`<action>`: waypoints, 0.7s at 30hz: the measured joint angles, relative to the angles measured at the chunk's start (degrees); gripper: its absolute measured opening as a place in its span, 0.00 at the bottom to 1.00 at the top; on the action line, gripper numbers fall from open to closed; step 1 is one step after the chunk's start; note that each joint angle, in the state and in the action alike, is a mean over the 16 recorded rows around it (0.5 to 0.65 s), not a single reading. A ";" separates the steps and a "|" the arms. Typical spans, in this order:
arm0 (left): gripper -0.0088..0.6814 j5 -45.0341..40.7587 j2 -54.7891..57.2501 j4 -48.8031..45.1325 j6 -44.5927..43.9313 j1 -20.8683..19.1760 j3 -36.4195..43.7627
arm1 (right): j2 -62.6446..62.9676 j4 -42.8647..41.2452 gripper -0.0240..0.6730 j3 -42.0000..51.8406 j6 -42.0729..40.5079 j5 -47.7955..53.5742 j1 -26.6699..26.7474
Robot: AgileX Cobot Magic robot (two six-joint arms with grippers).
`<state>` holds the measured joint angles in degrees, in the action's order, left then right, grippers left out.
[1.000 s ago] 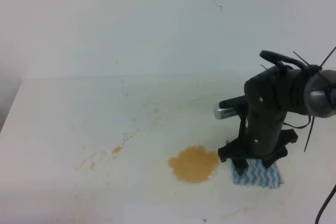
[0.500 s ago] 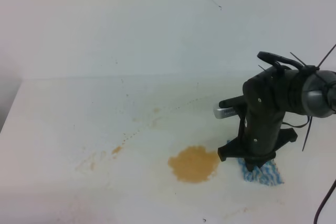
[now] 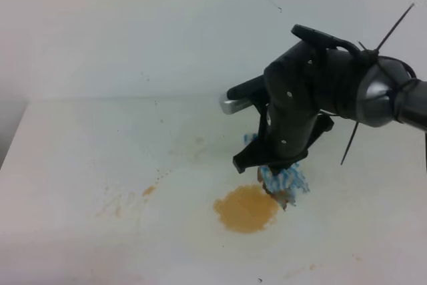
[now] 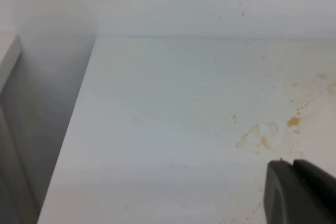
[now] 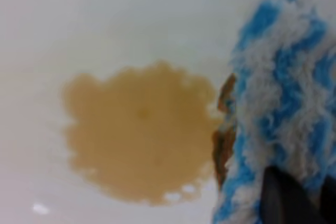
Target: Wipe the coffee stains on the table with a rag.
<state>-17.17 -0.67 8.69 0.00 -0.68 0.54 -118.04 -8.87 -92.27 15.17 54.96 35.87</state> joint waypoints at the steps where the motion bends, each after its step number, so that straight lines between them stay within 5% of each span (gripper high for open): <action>1: 0.01 0.00 0.00 0.00 0.00 0.00 0.00 | -0.37 0.00 0.09 -0.99 -0.32 0.64 0.51; 21: 0.01 -0.07 0.20 0.00 0.00 0.00 -0.13 | -16.61 4.50 0.09 -17.52 -5.56 7.59 10.91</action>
<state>-17.24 -0.46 8.69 0.00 -0.68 0.40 -134.65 -4.37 -109.80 9.61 62.55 46.79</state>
